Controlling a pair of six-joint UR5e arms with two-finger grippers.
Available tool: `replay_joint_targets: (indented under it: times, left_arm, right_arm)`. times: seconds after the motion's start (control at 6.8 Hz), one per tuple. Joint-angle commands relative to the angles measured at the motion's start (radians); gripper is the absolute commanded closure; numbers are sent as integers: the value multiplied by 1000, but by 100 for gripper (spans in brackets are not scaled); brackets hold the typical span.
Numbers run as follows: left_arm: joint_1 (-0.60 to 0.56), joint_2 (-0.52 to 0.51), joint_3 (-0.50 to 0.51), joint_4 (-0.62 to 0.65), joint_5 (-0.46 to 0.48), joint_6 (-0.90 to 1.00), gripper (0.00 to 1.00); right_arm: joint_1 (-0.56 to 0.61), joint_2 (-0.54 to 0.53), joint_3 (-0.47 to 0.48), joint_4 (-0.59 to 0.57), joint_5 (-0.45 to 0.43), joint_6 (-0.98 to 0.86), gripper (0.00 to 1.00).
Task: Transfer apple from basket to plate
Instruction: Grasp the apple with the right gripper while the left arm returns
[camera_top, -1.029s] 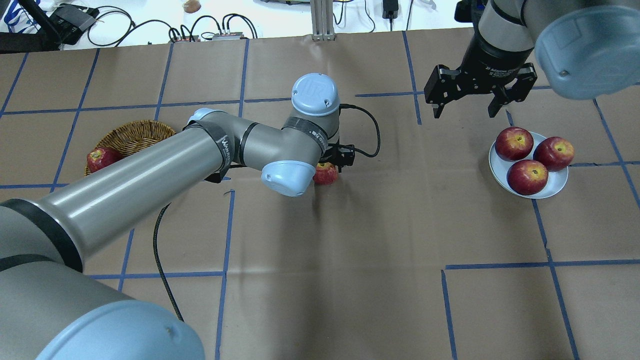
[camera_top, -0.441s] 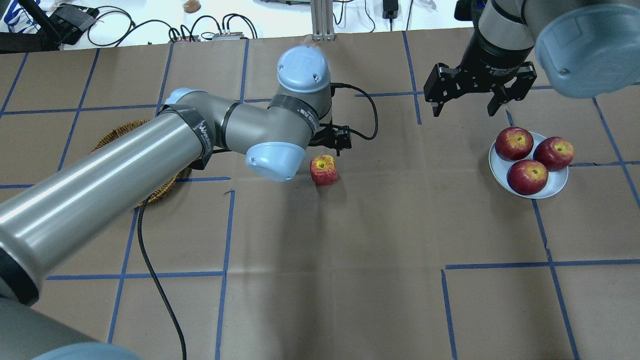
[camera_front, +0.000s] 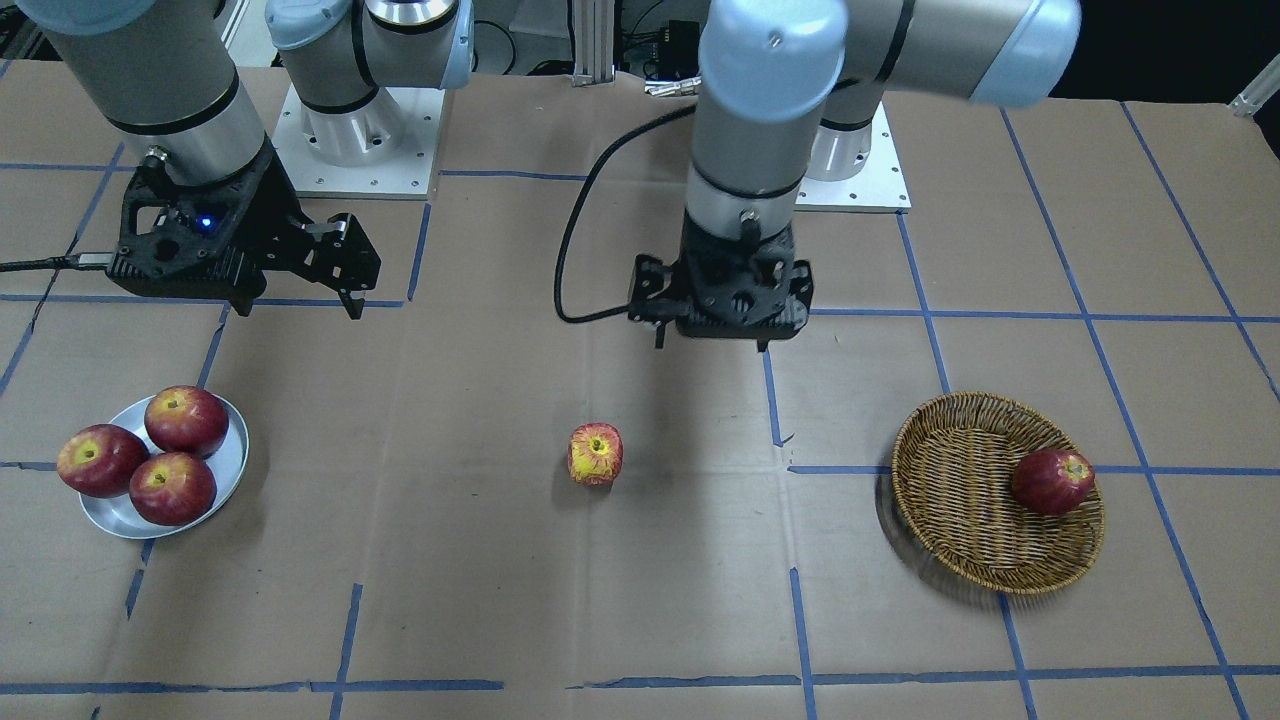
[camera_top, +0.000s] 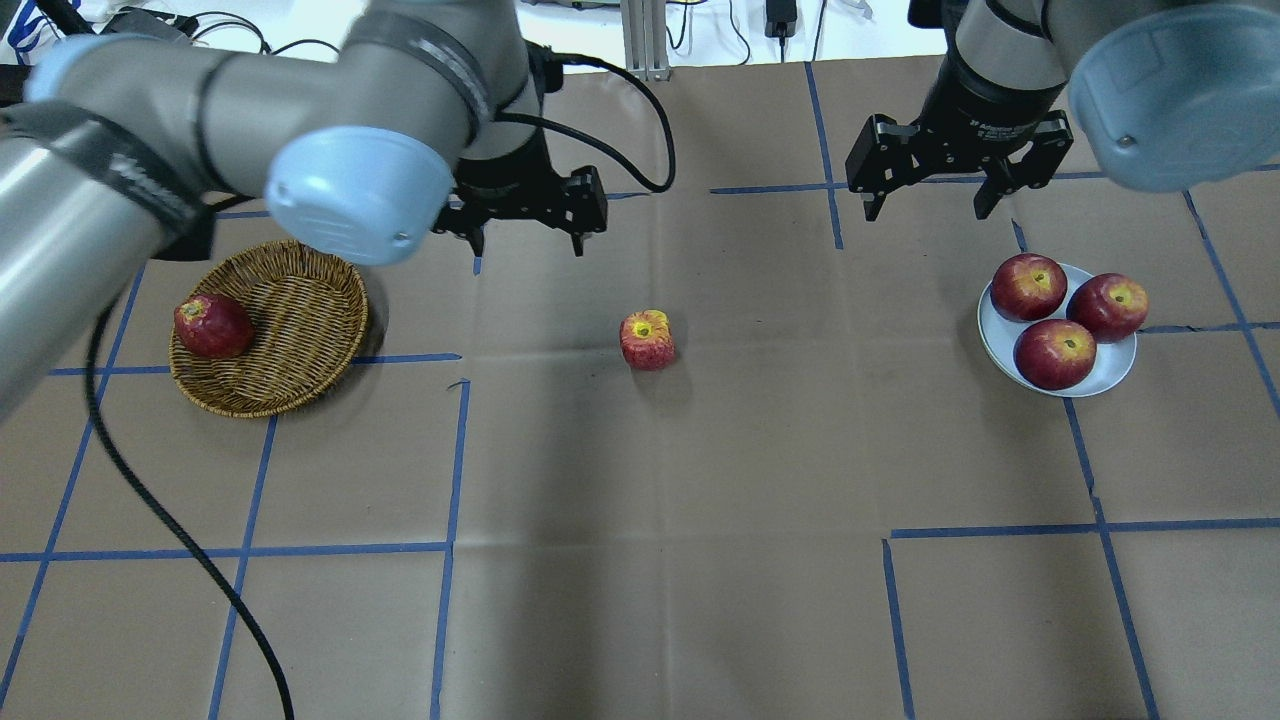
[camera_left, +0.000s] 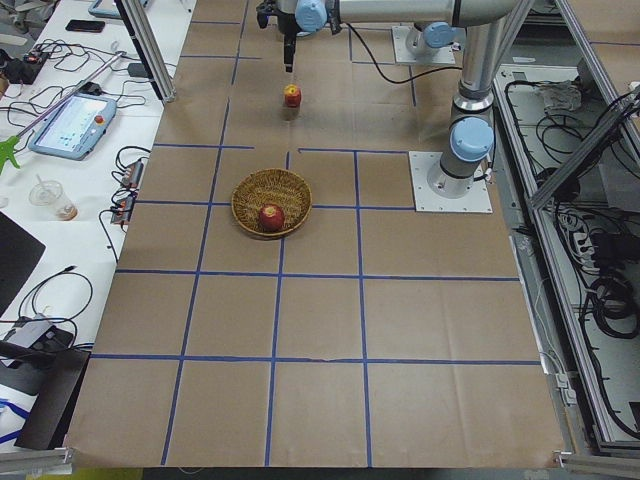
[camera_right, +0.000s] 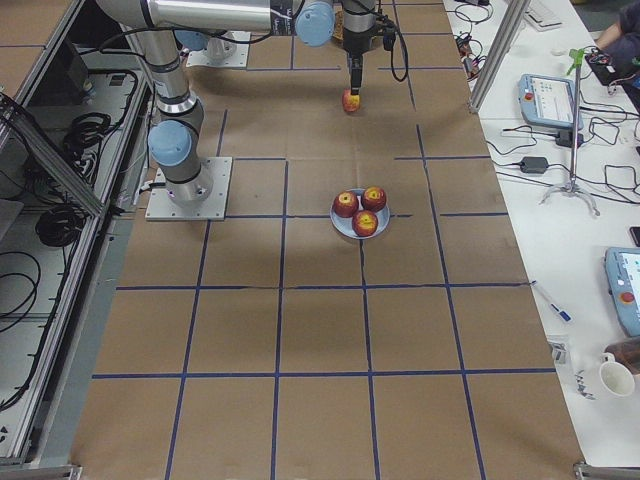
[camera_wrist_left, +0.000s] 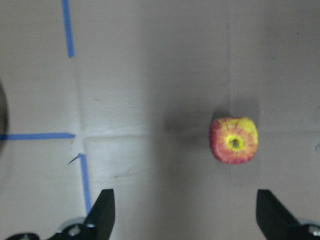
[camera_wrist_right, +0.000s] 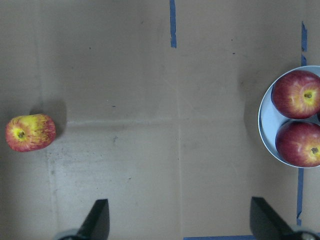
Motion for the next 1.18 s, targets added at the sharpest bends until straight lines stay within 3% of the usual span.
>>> replay_joint_targets:
  times: [0.0,0.59,1.03]
  left_arm:
    - [105,193,-23,-196,2,188,0]
    - [180,199,-31,-241,2,233,0]
    - [179,215,-31,-246,-3,218,0]
  right_arm:
    - [58,49,-13,-33,4,78,0]
    - [298,262,-17,-281,-5,323,0]
    - [393,452,-13,-488,-69,433,0]
